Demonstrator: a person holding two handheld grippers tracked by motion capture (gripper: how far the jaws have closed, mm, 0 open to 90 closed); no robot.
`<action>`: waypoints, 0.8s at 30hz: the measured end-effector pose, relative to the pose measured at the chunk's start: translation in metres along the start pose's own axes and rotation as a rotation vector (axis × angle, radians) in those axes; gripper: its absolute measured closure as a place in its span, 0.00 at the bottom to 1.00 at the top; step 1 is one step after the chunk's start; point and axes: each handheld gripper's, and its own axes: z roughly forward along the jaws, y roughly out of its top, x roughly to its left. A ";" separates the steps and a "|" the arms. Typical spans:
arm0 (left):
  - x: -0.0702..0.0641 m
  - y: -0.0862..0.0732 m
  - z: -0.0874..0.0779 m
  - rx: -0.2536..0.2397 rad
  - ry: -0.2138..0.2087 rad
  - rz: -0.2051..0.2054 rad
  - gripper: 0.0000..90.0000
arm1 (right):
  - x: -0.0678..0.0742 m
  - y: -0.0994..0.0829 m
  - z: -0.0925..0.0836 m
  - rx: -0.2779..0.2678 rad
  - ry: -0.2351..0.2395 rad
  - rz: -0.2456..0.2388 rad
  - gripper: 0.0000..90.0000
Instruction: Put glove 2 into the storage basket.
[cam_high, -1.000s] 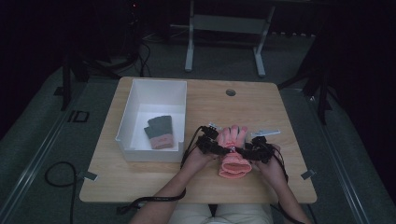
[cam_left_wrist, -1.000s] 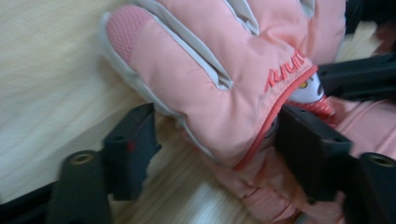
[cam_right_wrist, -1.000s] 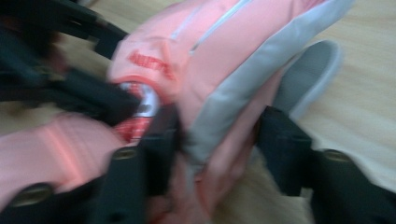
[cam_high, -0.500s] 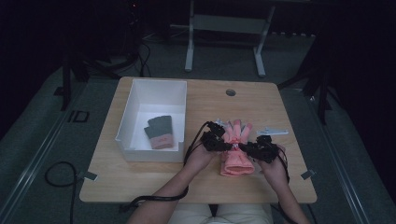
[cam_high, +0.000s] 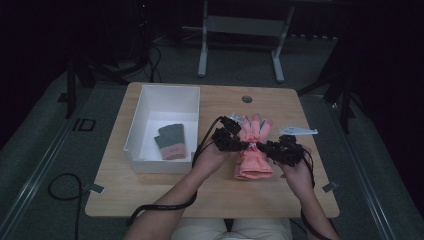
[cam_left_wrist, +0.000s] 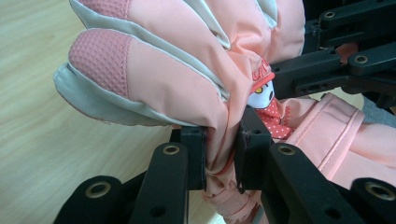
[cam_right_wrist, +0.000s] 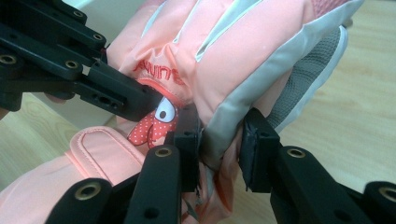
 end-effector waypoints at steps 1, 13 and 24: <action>0.000 0.002 -0.004 -0.001 0.005 0.006 0.85 | 0.002 0.003 -0.001 -0.006 -0.001 -0.004 0.79; 0.011 0.019 -0.050 -0.016 0.051 0.022 0.85 | 0.023 0.041 -0.002 -0.064 0.028 -0.031 0.79; 0.033 0.027 -0.097 -0.022 0.099 0.016 0.85 | 0.051 0.081 0.011 -0.091 0.051 -0.051 0.79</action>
